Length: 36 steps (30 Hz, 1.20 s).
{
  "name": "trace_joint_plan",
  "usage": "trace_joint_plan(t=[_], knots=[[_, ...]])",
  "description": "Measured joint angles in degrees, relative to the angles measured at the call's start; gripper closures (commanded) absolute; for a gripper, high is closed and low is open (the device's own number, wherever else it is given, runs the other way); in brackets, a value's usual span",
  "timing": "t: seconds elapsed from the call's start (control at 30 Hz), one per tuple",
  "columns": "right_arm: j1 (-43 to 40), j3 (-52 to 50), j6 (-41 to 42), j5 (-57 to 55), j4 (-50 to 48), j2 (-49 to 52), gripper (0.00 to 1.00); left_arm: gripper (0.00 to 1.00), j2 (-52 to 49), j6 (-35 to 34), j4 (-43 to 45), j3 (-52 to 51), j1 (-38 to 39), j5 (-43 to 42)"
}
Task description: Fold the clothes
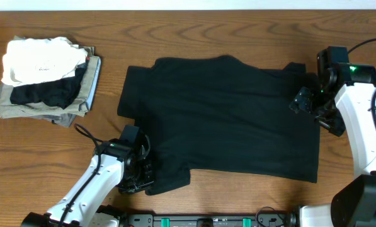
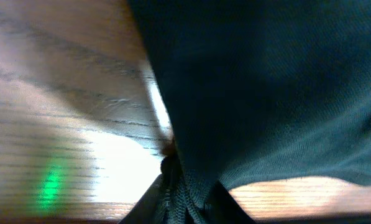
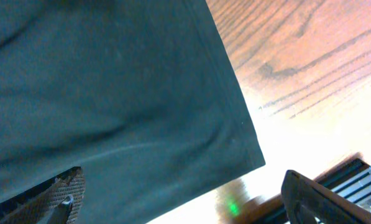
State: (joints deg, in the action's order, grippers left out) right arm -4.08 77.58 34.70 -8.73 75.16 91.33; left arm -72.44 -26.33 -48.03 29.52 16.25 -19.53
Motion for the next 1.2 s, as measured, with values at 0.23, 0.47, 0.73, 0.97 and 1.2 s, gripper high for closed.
trace_joint_plan(t=[0.23,0.47,0.73,0.97,1.2], knots=[[-0.7,-0.4,1.4,-0.2,3.3,-0.1,0.01,0.94,0.0,0.2,0.1,0.0,0.0,0.0],[-3.8,-8.0,2.7,0.0,2.8,-2.7,0.01,0.94,0.0,0.2,0.1,0.0,0.0,0.0],[-6.4,-22.6,4.5,5.4,-5.0,-14.4,0.01,0.94,0.0,0.2,0.5,-0.1,0.0,0.0],[-7.0,-32.2,9.0,4.4,-9.4,-22.9,0.01,0.94,0.0,0.2,0.5,-0.1,0.0,0.0],[-13.4,-40.4,11.8,3.6,-15.2,-23.1,0.02,0.94,0.0,0.2,0.5,-0.1,0.0,0.0]])
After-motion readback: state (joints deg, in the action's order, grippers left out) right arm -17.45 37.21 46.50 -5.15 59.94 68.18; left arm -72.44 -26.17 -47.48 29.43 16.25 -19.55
